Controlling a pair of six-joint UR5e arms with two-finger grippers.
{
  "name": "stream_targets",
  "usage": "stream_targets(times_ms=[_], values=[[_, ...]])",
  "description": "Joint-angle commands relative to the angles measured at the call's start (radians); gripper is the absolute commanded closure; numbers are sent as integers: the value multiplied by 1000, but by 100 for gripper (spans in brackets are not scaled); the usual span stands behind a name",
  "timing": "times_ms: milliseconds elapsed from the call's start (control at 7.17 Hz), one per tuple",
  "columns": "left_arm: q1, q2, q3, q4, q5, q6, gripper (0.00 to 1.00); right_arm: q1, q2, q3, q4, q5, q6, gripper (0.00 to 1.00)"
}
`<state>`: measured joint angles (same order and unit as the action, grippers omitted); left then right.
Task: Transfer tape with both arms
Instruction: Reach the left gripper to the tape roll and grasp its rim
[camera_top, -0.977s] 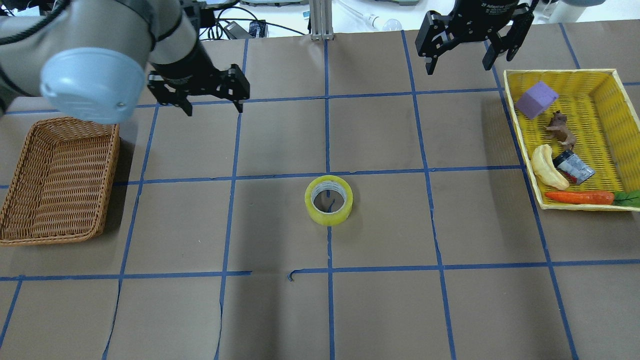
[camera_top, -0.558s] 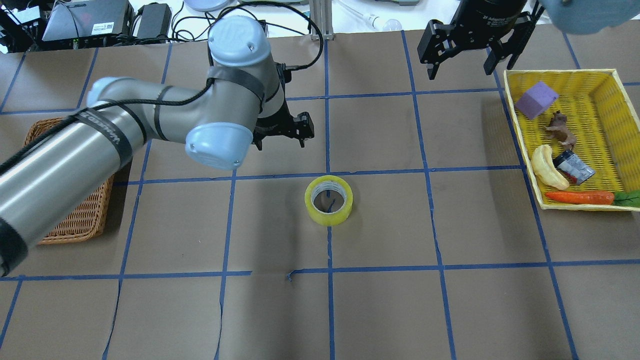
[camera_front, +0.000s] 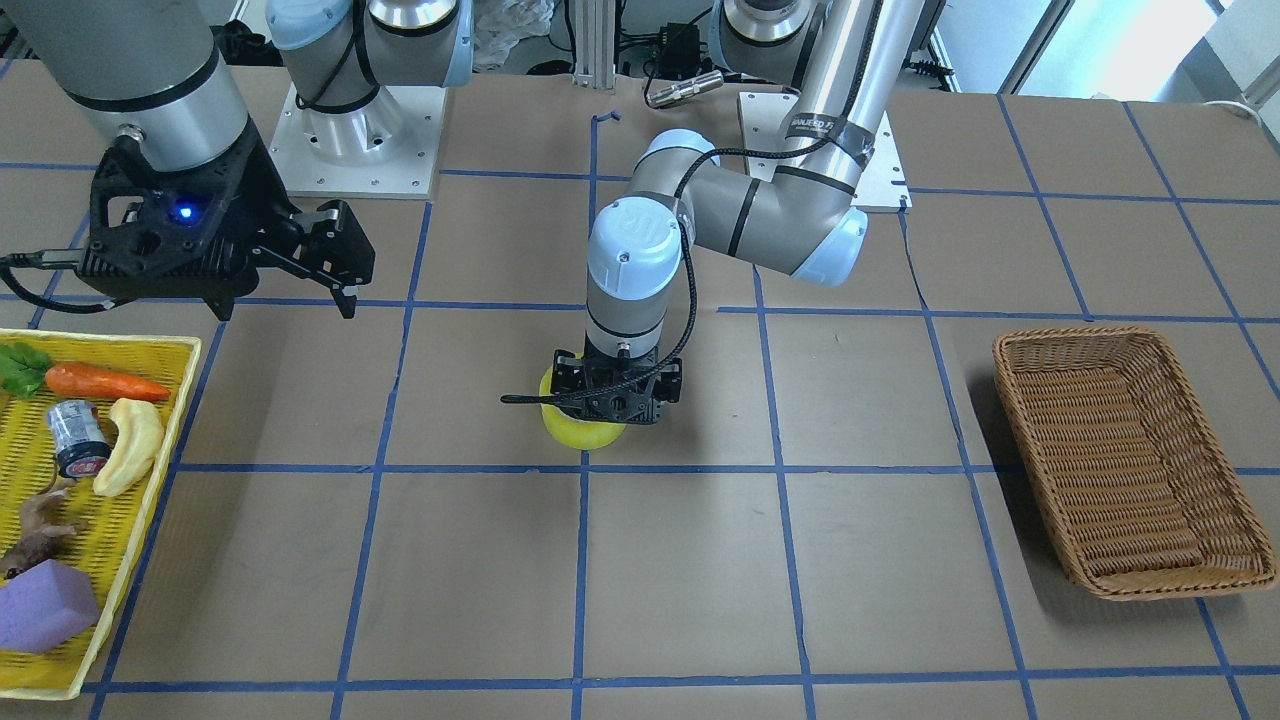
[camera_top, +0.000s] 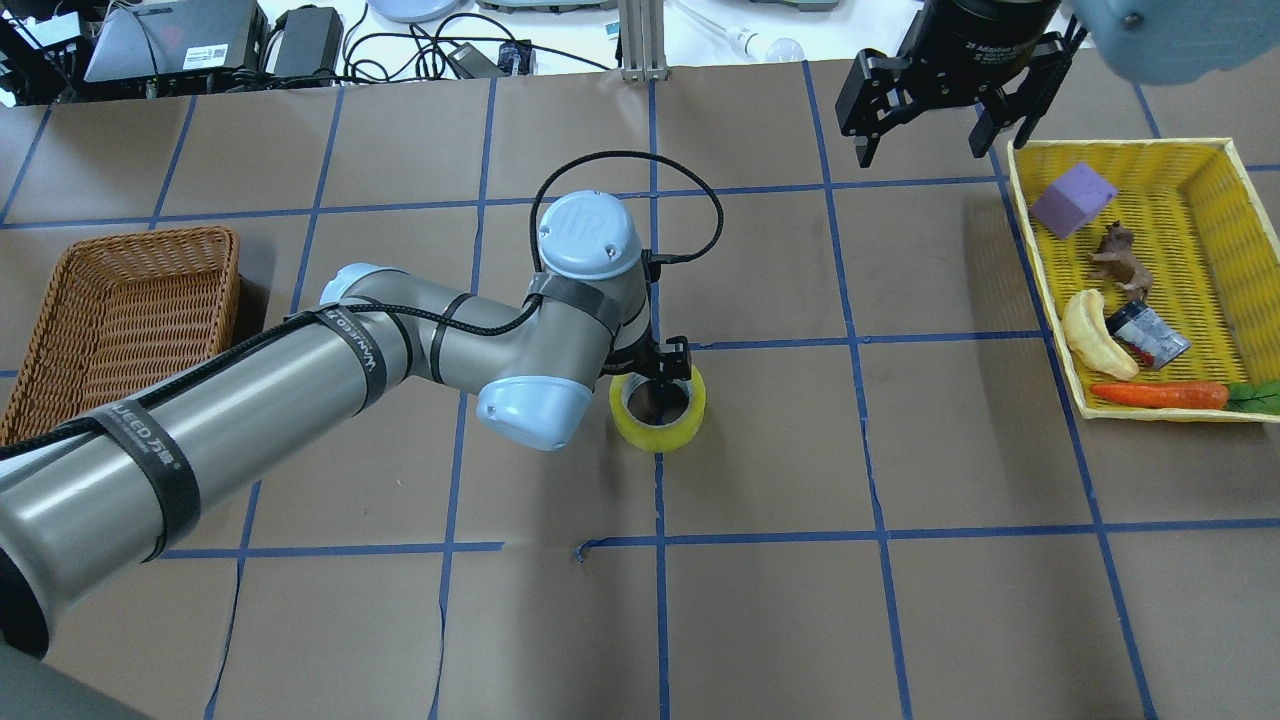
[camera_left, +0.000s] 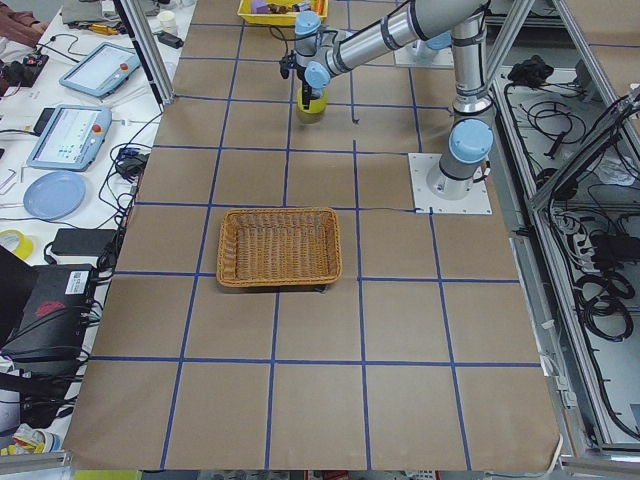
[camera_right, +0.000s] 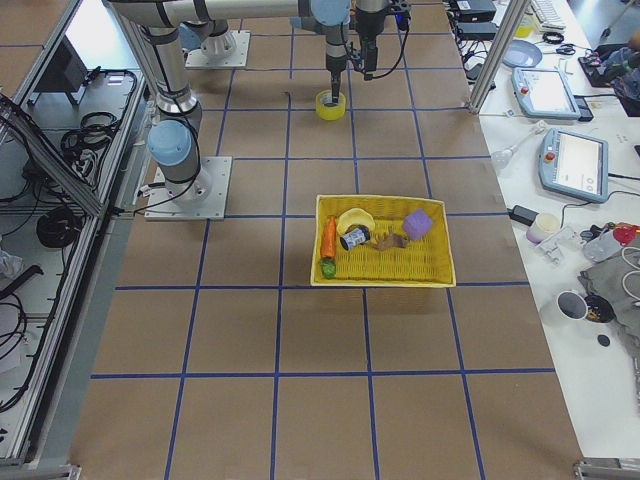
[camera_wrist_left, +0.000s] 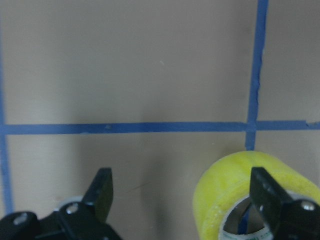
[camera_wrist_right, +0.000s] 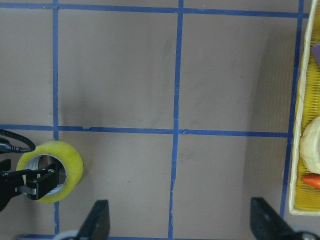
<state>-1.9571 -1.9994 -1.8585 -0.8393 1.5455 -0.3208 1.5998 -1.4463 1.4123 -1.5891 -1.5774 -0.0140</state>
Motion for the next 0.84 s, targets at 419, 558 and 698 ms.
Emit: stream_targets(times_ms=[419, 558, 698], values=[[26, 11, -13, 57, 5, 88, 98, 2, 0, 1, 0, 0, 3, 0], [62, 22, -13, 48, 7, 89, 100, 2, 0, 1, 0, 0, 0, 0], [122, 40, -10, 40, -4, 103, 100, 0, 0, 1, 0, -3, -1, 0]])
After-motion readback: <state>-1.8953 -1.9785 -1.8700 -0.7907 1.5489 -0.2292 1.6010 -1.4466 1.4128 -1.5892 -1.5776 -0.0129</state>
